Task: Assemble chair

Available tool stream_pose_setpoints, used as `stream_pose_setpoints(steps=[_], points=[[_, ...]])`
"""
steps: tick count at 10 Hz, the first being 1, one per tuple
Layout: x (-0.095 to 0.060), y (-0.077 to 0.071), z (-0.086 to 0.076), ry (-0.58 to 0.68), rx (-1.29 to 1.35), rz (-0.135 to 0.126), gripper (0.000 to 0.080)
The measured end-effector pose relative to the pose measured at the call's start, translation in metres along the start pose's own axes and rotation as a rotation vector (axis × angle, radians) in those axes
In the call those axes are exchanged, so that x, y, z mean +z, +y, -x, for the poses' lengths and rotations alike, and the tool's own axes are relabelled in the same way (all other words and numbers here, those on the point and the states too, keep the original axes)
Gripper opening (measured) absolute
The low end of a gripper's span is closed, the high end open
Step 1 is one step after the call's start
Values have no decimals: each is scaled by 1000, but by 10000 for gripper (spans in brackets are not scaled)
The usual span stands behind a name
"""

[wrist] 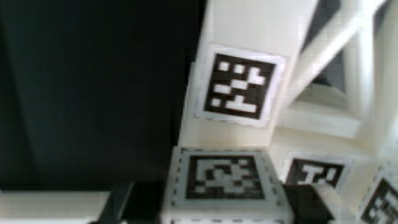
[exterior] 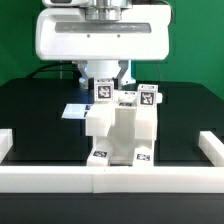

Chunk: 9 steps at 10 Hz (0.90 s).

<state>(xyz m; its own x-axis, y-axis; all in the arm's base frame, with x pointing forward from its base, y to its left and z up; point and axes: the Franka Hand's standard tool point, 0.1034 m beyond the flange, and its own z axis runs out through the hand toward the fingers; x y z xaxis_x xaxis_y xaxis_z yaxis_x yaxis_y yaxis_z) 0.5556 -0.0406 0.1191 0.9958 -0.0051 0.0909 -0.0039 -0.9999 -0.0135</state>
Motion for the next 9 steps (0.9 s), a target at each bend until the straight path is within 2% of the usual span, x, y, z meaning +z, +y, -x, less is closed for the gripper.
stream_pose_setpoints(steps=[9], points=[[1, -4, -1, 0, 846, -3, 288]])
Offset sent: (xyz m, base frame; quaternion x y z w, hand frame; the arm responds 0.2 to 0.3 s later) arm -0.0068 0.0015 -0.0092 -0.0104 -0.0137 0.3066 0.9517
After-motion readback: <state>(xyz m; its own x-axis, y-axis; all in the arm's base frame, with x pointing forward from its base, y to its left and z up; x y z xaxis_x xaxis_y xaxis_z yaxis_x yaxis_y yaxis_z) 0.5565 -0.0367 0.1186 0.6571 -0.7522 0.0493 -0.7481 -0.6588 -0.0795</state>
